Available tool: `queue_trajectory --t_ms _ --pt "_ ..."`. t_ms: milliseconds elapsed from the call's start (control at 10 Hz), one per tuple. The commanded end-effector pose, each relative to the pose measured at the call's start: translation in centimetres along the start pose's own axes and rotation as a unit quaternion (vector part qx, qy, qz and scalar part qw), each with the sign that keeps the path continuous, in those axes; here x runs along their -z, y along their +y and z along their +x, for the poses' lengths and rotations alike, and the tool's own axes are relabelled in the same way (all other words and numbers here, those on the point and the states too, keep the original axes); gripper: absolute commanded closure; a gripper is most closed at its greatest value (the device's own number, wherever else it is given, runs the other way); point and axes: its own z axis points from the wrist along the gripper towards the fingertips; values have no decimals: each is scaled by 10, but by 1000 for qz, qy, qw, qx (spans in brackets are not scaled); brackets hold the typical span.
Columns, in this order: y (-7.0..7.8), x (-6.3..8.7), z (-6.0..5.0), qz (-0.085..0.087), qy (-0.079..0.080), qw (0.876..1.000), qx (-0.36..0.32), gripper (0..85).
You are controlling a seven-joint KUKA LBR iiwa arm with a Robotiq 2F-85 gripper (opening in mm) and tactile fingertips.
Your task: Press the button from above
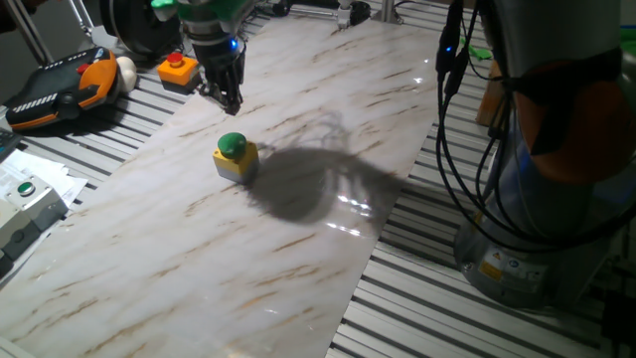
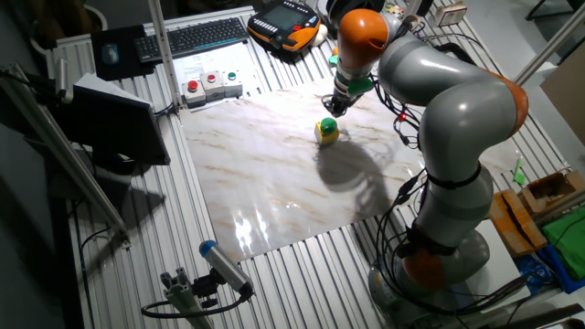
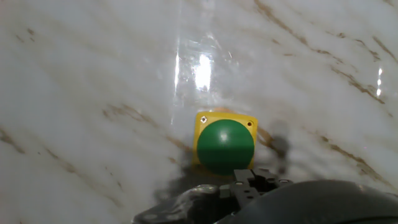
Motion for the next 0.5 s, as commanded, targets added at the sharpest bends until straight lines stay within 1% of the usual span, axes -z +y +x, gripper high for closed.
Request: queue_trajectory --t_ms 0,200,400 --pt "-3 5 2 2 1 1000 1 843" --pt "-7 11 7 3 4 1000 3 843" --pt "-6 16 10 2 8 1000 5 843"
